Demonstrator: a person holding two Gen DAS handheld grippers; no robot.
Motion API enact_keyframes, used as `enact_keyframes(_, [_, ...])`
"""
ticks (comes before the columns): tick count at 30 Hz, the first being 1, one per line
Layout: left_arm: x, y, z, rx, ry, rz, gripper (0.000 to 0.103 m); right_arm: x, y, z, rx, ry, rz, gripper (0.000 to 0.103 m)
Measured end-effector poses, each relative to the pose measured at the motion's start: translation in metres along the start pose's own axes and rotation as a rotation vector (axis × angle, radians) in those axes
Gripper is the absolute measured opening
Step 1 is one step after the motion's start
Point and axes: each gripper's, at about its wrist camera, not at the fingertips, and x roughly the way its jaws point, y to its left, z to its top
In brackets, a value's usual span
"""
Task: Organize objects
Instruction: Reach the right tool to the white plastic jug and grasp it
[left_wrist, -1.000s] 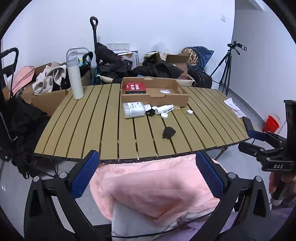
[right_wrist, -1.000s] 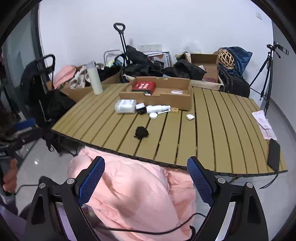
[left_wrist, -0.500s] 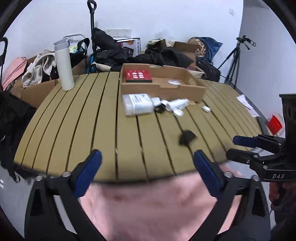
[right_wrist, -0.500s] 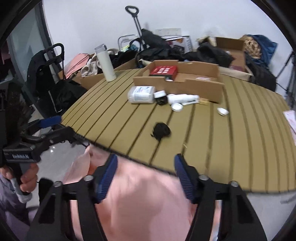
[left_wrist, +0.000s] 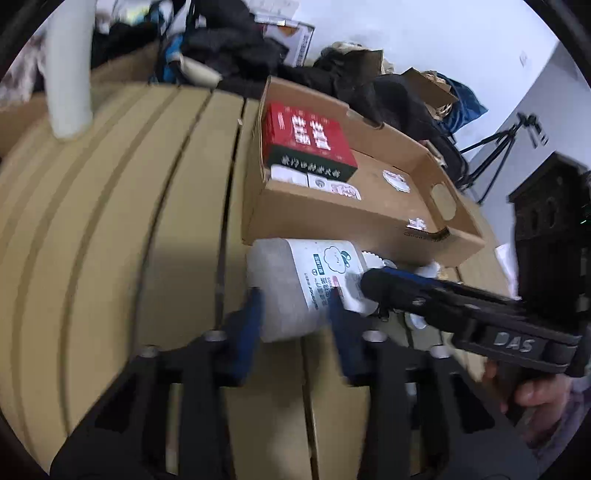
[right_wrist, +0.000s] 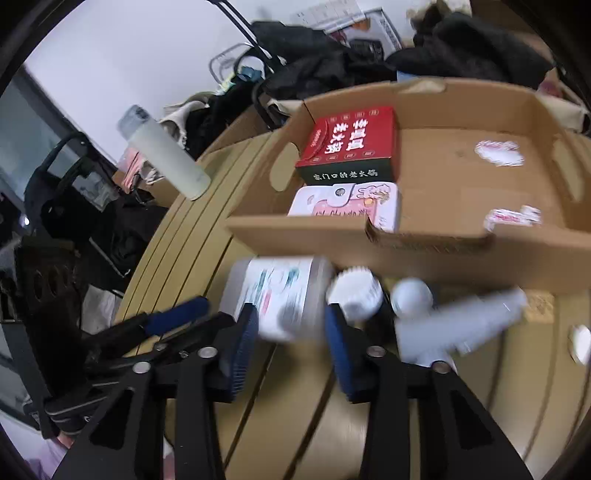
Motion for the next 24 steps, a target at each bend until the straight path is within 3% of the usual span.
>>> enact_keyframes(7, [-0.008, -0.001, -0.008, -0.027, -0.009, -0.010, 0.022, 0.011, -0.006, 0.001, 0.042, 0.019, 0.022, 0.032])
enact_keyframes(10, [-0.042, -0.022, -0.020, 0.015, -0.041, 0.008, 0.022, -0.011, 0.005, -0.006, 0.027, -0.005, 0.025, 0.031])
enact_keyframes(12, [-0.076, -0.039, -0.035, 0.028, -0.060, -0.032, 0.020, -0.040, 0.014, -0.020, 0.021, -0.038, 0.055, 0.031])
enact_keyframes(14, [-0.104, -0.059, -0.055, 0.041, -0.070, -0.060, 0.020, -0.074, 0.021, -0.041, 0.033, -0.070, 0.086, 0.030])
enact_keyframes(18, [-0.154, -0.107, -0.110, 0.099, -0.087, -0.084, 0.020, -0.144, 0.042, -0.104, -0.015, -0.144, 0.067, 0.030])
enact_keyframes(24, [-0.187, -0.162, -0.168, 0.206, -0.078, -0.133, 0.020, -0.218, 0.047, -0.193, 0.000, -0.222, 0.007, 0.030])
